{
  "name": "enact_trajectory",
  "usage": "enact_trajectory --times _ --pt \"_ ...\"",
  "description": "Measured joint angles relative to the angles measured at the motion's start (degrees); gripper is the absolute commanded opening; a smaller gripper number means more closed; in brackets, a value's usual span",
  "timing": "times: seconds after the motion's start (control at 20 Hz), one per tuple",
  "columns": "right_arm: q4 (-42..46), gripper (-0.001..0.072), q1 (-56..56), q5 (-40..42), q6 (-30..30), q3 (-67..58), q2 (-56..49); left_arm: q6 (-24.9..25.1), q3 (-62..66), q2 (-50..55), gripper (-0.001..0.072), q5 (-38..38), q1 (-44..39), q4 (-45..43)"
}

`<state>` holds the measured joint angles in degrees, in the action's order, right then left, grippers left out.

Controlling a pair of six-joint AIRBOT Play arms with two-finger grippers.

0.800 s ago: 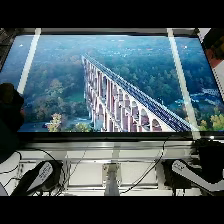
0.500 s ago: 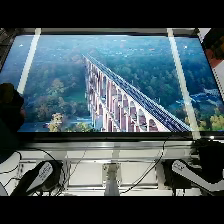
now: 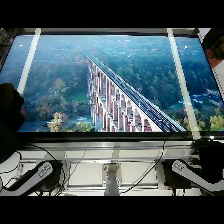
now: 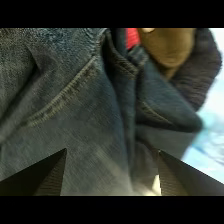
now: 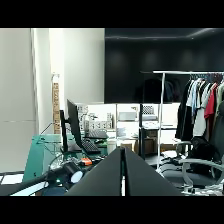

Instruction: Fold the clothes and pants, and hang the long-sleeved shirts on hangers.

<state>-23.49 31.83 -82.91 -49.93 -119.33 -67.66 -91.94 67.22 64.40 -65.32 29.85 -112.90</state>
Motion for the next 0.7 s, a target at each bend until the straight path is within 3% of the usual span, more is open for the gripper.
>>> enact_trajectory --times 0.45,0.55,0.7 --pt "0.00 0.0043 0.00 0.00 0.00 0.00 0.00 -0.20 0.00 7.45 0.0587 4.22 0.00 -8.37" --pt "0.00 0.0043 0.00 0.02 0.00 0.00 0.00 -0.20 0.00 8.39 0.0446 4.31 0.00 -9.11" --pt "0.00 0.0043 0.00 0.02 -0.02 0.00 0.00 -0.20 0.00 9.18 0.0370 4.28 0.07 -9.73"
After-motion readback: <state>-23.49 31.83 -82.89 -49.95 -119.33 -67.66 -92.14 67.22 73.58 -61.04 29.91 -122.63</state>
